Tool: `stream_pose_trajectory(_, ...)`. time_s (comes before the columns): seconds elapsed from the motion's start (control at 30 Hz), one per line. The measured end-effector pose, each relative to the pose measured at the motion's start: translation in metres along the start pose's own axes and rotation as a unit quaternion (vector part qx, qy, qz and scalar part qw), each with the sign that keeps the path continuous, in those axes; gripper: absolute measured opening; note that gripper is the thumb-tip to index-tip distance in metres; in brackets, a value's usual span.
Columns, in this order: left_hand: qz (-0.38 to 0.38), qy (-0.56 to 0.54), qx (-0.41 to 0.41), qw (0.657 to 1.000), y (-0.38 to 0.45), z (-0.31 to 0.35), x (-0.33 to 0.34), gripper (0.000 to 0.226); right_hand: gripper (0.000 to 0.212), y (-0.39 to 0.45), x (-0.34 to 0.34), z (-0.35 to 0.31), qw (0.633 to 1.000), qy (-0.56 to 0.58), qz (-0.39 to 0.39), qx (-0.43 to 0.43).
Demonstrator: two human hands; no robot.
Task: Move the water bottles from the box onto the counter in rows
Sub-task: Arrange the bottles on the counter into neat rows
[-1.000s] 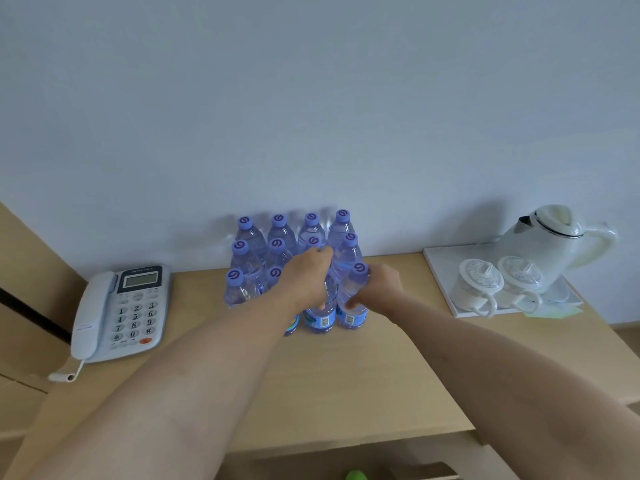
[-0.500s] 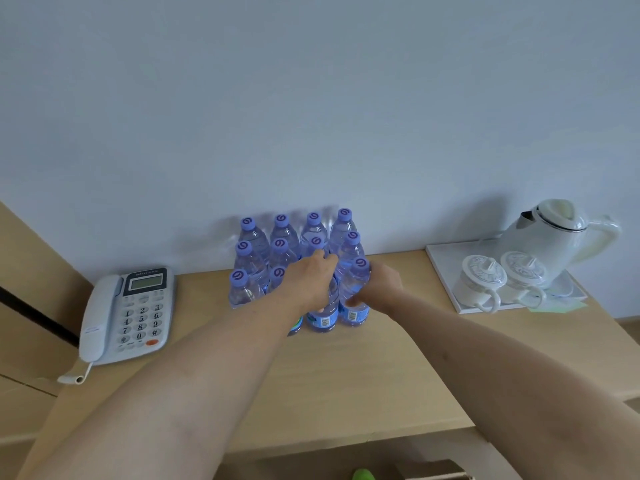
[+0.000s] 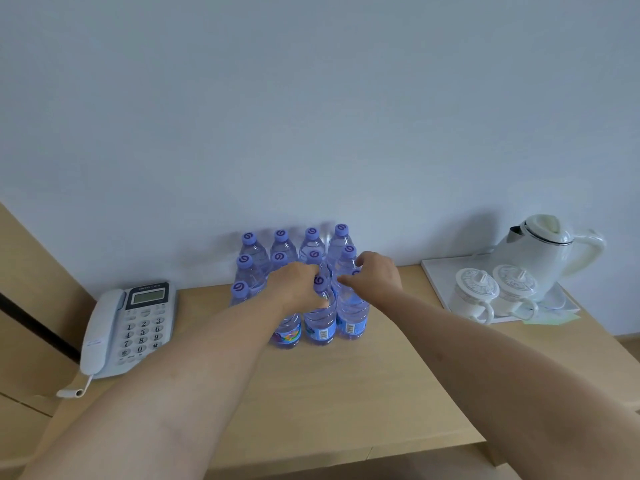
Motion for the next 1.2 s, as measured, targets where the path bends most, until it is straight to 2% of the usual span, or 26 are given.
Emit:
stream_pose_trajectory(0.13, -0.033, -0.056, -0.042, 0.997, -0.003, -0.017, 0.006, 0.034, 0.041, 0.002, -0.005, -0.004, 0.999, -0.048, 0.003, 0.008)
stream_pose_trajectory(0.23, -0.051, -0.031, -0.049, 0.997, -0.006, -0.018, 0.007, 0.034, 0.043, 0.005, -0.004, -0.007, 0.997, -0.080, -0.011, -0.009)
stream_pose_trajectory(0.4, -0.109, 0.023, -0.078, 0.991, -0.007, -0.018, 0.014, 0.066, 0.048, 0.006, -0.004, -0.014, 0.993, -0.104, -0.021, -0.041)
stream_pose_trajectory(0.57, -0.136, 0.039, -0.098, 0.985, -0.005, -0.018, 0.016, 0.070, 0.044, 0.006, -0.005, -0.021, 0.989, -0.129, -0.040, -0.063)
stream_pose_trajectory(0.67, -0.134, 0.049, -0.096, 0.985, -0.004, -0.016, 0.015, 0.070, 0.031, 0.007, -0.005, -0.027, 0.982, -0.150, -0.077, -0.085)
stream_pose_trajectory(0.73, -0.137, 0.050, -0.097, 0.985, -0.003, -0.015, 0.014, 0.068, 0.004, 0.009, -0.003, -0.026, 0.978, -0.154, -0.095, -0.104)
stream_pose_trajectory(0.8, -0.146, 0.042, -0.097, 0.984, -0.004, -0.014, 0.013, 0.065, 0.028, 0.011, -0.002, -0.025, 0.976, -0.153, -0.102, -0.116)
stream_pose_trajectory(0.9, -0.150, 0.033, -0.098, 0.983, -0.005, -0.014, 0.013, 0.063, 0.025, 0.010, -0.003, -0.025, 0.973, -0.165, -0.102, -0.123)
stream_pose_trajectory(0.97, -0.149, 0.034, -0.098, 0.983, -0.006, -0.014, 0.013, 0.060, 0.046, 0.011, -0.006, -0.025, 0.977, -0.165, -0.082, -0.104)
stream_pose_trajectory(1.0, -0.148, 0.033, -0.097, 0.984, -0.007, -0.014, 0.012, 0.059, 0.048, 0.011, -0.007, -0.025, 0.980, -0.160, -0.071, -0.095)
stream_pose_trajectory(1.2, -0.145, 0.029, -0.090, 0.985, -0.008, -0.014, 0.013, 0.051, 0.039, 0.009, -0.006, -0.032, 0.980, -0.160, -0.060, -0.099)
Point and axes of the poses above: each hand's wrist, its own y-axis towards the middle knuckle, its own x-axis out of the palm, z = x × y, the point moved 8 cm from there along y, towards the middle knuckle, and after that the axes turned 15 degrees about -y, right-handed, at the moved point
